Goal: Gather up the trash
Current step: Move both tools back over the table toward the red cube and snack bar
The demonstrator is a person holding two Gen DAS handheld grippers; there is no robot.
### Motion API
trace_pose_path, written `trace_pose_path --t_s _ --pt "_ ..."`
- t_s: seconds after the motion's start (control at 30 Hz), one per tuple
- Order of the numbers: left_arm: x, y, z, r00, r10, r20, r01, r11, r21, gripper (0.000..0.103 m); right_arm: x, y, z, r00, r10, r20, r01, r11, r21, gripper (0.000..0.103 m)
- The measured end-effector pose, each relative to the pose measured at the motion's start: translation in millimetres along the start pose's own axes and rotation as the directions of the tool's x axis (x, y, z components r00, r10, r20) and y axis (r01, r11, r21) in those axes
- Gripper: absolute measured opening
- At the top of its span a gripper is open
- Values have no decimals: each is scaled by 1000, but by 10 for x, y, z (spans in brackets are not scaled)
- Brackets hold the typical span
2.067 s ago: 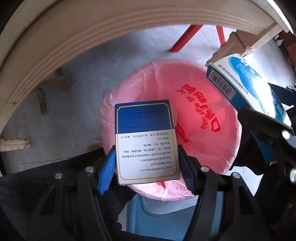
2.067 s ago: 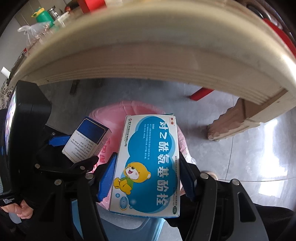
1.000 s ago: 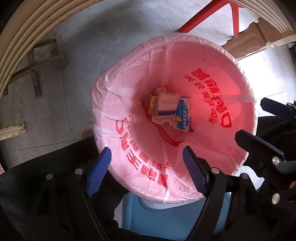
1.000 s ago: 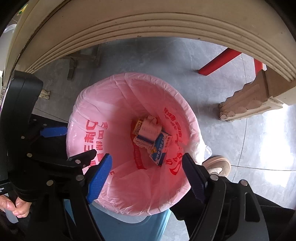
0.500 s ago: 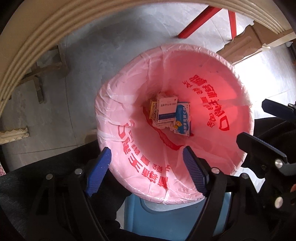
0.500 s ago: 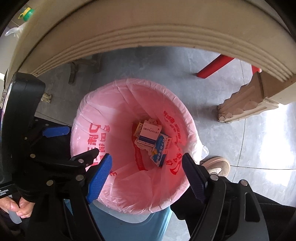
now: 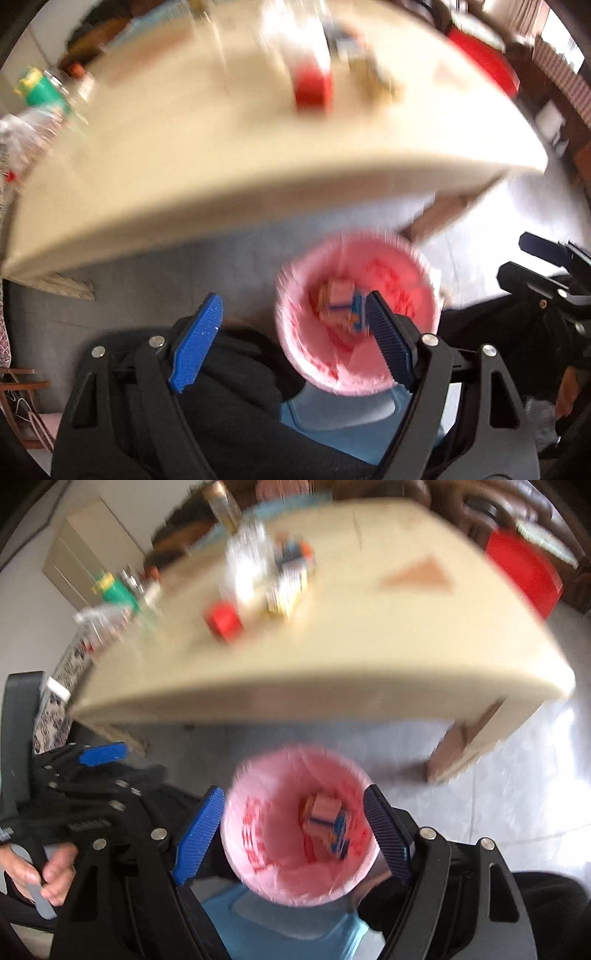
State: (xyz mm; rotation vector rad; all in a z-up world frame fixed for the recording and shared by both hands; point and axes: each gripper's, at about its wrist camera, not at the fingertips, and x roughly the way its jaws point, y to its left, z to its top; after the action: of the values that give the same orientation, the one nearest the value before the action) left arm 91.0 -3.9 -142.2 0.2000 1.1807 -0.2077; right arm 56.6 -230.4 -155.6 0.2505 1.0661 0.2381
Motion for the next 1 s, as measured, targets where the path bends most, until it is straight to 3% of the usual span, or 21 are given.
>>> trace_pose_path --t_s 0.1,0.23,0.3,0.4,0.53,0.67,1.0 --pt "-562 136 236 992 46 121 -43 999 -27 84 -472 15 244 992 10 123 -9 1000 -8 78" --pt "-1113 235 517 966 68 250 -56 997 -57 86 -1006 92 606 960 -3 281 15 999 -40 86" --pt "-1291 218 665 952 109 285 -94 993 -67 86 -1183 146 738 941 -3 338 22 998 -54 86" --pt "-1419 152 779 943 108 315 -92 994 -66 86 -1389 231 959 917 -3 399 36 997 -75 86" --pt "-1460 32 882 934 111 339 -105 994 -35 86 -1503 293 1128 905 -1 425 45 995 -92 86" --pt "-1367 -27 945 936 95 338 -103 995 7 86 -1414 315 1233 911 -5 411 52 993 -102 86" --pt "-807 -109 1064 968 30 249 -52 995 83 86 -982 218 1416 943 -2 334 31 996 -81 86"
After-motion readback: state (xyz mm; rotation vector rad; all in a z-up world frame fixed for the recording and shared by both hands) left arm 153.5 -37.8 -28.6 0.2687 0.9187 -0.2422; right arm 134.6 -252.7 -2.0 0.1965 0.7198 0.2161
